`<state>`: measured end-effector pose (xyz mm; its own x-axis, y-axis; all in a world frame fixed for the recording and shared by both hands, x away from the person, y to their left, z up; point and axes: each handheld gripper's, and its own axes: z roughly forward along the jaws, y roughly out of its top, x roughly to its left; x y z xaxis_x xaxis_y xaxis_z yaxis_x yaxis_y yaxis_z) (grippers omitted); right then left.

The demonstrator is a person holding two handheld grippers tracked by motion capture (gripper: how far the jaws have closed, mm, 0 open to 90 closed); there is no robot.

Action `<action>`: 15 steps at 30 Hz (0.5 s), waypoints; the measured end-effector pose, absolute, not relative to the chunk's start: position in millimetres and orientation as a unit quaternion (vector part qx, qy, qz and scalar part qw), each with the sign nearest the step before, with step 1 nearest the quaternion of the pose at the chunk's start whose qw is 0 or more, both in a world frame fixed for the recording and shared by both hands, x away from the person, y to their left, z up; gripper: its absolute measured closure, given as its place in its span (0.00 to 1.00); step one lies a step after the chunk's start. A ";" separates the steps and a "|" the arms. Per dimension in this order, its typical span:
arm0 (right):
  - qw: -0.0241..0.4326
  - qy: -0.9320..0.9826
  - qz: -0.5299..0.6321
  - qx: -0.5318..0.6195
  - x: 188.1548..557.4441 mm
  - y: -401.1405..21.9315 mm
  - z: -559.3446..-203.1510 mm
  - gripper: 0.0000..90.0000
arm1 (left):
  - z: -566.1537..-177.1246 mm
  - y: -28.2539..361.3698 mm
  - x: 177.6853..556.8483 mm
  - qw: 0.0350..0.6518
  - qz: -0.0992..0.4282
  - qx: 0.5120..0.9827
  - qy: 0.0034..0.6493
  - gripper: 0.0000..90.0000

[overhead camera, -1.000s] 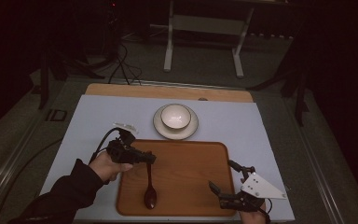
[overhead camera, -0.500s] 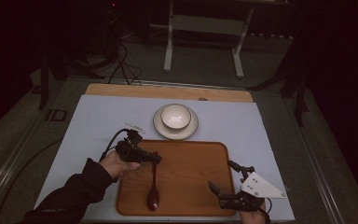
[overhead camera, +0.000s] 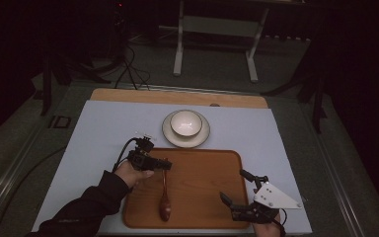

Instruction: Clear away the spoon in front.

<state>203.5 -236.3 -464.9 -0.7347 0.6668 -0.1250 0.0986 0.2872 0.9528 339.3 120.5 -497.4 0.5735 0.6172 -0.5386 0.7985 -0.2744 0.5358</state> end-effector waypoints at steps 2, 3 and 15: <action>0.263 0.758 0.541 0.252 203.5 -236.5 -465.0 0.13 | -502.0 118.0 338.7 0.398 -0.103 0.790 0.454 0.87; 0.263 0.758 0.541 0.252 203.5 -236.5 -465.0 0.13 | -502.0 118.0 338.7 0.398 -0.103 0.790 0.454 0.86; 0.259 0.760 0.541 0.250 203.5 -236.1 -465.0 0.13 | -526.5 117.7 333.6 0.394 -0.069 0.786 0.472 0.78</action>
